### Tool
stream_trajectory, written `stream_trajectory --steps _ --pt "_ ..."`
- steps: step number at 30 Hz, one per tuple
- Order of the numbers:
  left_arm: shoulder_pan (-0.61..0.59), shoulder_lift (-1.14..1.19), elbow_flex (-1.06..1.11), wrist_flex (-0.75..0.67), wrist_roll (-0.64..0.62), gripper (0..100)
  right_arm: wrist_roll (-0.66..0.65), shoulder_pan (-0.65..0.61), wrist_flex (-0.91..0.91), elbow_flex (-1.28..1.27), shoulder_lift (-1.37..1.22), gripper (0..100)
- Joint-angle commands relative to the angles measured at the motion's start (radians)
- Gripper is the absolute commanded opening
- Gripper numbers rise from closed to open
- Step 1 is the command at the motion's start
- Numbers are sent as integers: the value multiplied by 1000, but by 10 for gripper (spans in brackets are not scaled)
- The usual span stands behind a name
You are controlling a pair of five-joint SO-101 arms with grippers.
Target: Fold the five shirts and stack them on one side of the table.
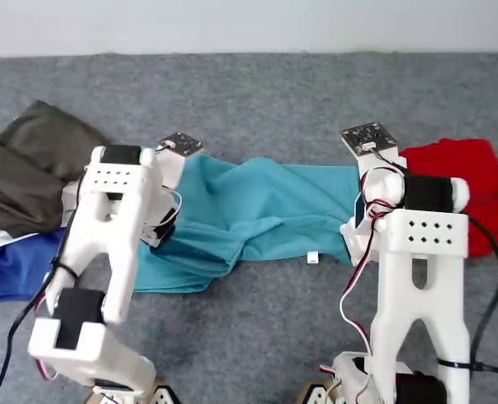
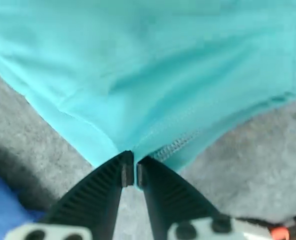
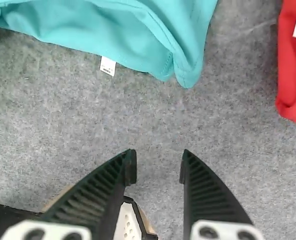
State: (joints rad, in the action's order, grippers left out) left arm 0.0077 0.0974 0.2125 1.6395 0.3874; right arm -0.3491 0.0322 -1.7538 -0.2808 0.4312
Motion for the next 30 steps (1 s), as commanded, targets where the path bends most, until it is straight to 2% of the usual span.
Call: stream_trajectory --steps 1,8,18,25,30 --pt "-3 -55 -2 55 37 13 -5 2 -22 3 35 155" --pt "-12 -63 -5 107 103 13 -5 2 -22 3 35 155" --pt "-166 -63 -5 109 173 13 -5 2 -22 5 35 155" --pt "-160 -52 1 109 170 13 -5 2 -22 5 35 155" --pt "-118 5 125 106 167 16 -5 2 -22 3 35 155"
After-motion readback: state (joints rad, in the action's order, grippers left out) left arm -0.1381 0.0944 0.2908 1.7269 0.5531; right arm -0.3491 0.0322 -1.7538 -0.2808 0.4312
